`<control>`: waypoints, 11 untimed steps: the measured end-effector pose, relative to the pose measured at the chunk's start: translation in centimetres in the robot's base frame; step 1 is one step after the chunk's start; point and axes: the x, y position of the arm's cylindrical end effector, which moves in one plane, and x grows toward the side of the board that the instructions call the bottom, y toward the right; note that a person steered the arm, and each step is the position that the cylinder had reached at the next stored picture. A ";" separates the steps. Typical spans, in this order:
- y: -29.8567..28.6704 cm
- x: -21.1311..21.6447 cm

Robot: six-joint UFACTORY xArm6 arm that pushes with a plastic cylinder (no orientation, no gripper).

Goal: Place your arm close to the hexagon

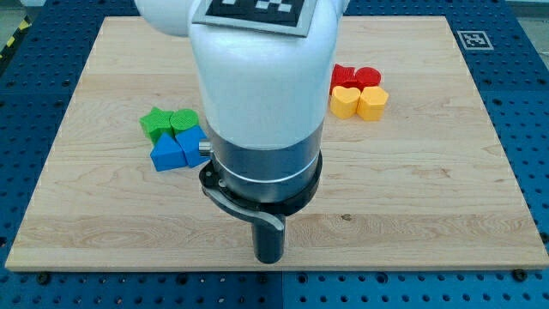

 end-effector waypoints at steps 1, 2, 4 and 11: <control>0.0 0.1; 0.0 -0.2; 3.7 -6.0; 13.6 -16.2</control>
